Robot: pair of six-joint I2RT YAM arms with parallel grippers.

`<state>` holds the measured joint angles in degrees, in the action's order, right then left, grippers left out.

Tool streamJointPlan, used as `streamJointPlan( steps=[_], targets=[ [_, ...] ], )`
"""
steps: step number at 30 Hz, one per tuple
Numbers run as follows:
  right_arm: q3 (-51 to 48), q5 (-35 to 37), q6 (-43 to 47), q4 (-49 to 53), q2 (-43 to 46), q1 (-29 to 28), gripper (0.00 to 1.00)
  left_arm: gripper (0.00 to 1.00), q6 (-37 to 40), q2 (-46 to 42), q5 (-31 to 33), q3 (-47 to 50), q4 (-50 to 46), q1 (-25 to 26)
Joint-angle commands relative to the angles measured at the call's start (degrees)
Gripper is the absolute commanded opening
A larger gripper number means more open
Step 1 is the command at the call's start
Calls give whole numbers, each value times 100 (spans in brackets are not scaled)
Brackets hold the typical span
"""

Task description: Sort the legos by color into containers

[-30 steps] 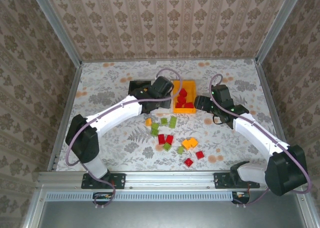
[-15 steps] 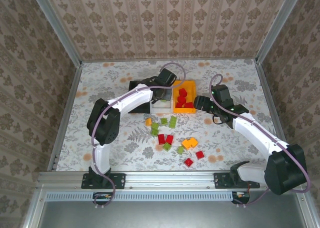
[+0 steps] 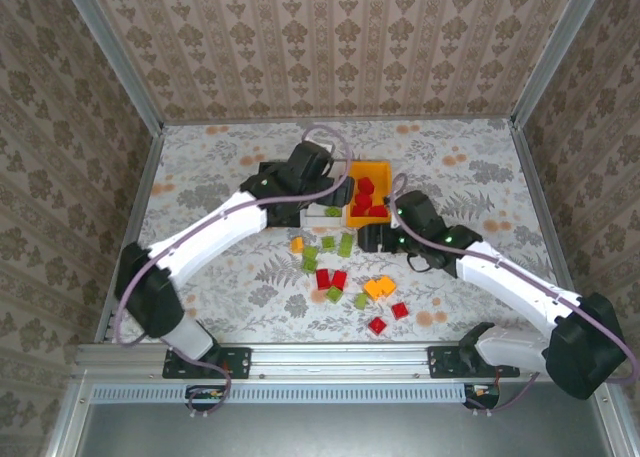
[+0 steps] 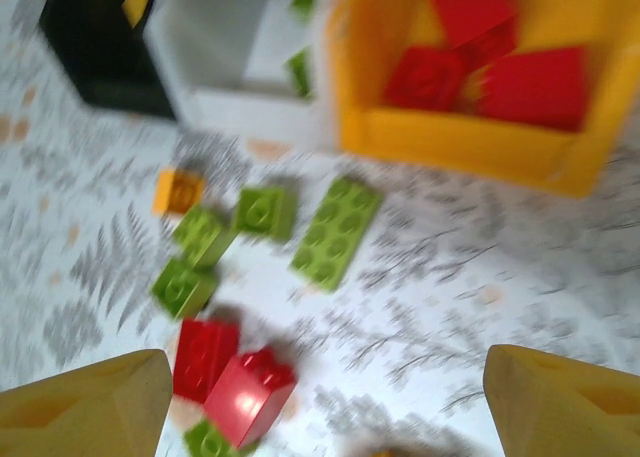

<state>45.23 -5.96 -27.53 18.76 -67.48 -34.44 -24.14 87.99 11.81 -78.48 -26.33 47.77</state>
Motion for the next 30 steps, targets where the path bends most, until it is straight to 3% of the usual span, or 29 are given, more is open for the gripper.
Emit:
streamJointPlan(
  steps=[1, 13, 25, 30],
  targets=[
    [-77, -145, 355, 407, -73, -529, 83, 100, -269, -674, 192, 767, 146, 95],
    [383, 328, 413, 79, -1612, -1882, 82, 100, -1092, -2761, 540, 3021, 5, 110],
    [935, 592, 478, 628, -2587, -2453, 66, 100, -1400, -3672, 709, 3672, -349, -87],
    [1079, 795, 476, 732, -2870, -2571, 65, 100, -1404, -3791, 727, 3728, -446, -188]
  ],
)
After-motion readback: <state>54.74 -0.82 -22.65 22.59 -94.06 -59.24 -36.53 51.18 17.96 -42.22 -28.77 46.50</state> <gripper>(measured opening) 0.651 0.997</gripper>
